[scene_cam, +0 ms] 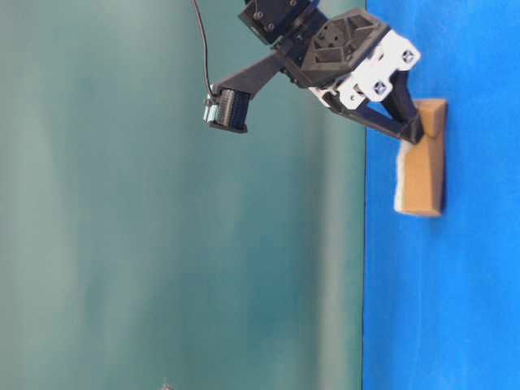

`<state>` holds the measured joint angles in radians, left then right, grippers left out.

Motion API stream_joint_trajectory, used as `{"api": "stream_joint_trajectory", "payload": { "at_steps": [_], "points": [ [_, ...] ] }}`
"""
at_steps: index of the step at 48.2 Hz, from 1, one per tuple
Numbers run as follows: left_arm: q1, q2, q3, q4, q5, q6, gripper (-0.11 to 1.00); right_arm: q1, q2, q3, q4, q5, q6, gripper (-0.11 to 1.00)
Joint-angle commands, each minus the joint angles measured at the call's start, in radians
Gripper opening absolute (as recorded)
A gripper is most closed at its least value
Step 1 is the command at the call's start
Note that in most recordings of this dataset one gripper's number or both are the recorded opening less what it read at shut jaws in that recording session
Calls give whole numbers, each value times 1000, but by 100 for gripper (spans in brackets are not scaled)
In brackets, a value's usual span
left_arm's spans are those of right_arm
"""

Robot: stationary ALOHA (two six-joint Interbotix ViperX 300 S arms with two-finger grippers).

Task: Hand over the sponge with the left arm and wipe it with the right arm.
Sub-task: 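Move the held sponge back and forth with the right gripper in a wiping motion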

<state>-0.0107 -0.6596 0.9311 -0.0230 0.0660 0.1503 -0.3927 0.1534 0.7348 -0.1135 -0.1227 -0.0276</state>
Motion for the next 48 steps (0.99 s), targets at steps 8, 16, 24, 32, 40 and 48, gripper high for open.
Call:
{"api": "stream_joint_trajectory", "payload": {
  "at_steps": [8, 16, 24, 32, 40, 48],
  "points": [
    [-3, -2, -11, -2, -9, 0, 92, -15, -15, -18, -11, -6, 3, 22],
    [-3, -2, -11, -2, -9, 0, 92, 49, -15, -11, -8, 3, 18, 22],
    [-3, -2, -11, -2, -9, 0, 92, 170, -15, -2, 8, 34, 29, 22],
    [-3, -2, -11, -2, -12, 3, 92, 301, -23, -5, 34, 55, 67, 22],
    [-3, -2, -11, -2, -17, 3, 92, 417, -35, -15, 35, 57, 114, 22],
    [-3, -3, -12, 0, -15, 3, 92, 500, -35, -31, 35, 57, 156, 22]
  ]
}}
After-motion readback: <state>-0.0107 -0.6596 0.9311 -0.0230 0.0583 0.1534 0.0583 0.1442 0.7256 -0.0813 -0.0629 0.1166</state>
